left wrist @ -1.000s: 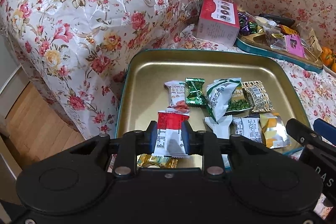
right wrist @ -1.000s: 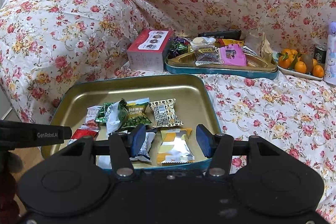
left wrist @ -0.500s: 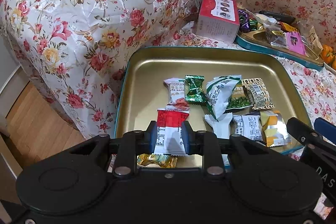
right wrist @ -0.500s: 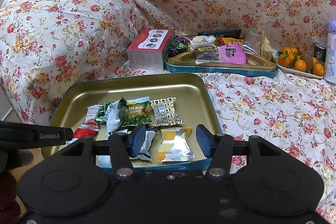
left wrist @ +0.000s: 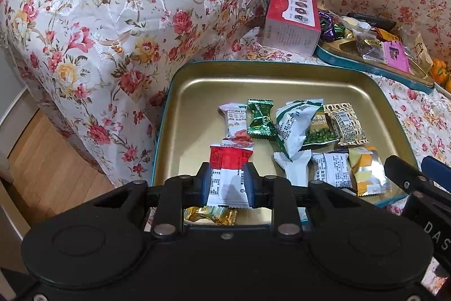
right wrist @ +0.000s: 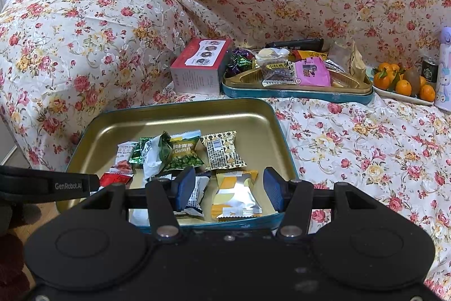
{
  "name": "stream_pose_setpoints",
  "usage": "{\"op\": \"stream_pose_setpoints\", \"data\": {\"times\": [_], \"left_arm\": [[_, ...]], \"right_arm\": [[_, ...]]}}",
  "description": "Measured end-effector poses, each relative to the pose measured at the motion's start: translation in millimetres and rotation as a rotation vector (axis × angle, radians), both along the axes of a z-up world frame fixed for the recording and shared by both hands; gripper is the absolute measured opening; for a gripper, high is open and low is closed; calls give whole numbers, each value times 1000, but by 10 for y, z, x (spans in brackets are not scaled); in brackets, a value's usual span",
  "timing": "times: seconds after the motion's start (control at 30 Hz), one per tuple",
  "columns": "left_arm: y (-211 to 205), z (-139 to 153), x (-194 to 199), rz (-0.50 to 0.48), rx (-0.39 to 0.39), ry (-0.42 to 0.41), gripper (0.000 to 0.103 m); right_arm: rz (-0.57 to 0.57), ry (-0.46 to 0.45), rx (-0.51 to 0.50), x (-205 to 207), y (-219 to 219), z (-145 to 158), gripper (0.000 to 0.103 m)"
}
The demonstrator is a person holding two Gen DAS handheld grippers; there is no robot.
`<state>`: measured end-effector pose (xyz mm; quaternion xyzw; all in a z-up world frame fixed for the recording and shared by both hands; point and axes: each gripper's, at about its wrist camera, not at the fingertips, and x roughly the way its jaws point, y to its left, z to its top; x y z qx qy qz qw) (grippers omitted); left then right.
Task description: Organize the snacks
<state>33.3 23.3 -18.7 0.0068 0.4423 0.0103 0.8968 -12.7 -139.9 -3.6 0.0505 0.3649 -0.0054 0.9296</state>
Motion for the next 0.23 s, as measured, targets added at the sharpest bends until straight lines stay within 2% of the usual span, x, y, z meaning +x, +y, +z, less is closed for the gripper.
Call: {"op": "stream_pose_setpoints", "data": {"times": [0.23], "left_arm": [[-12, 12, -19, -7, 0, -3, 36]], "right_arm": [[3, -1, 3, 7, 2, 11, 57]]}}
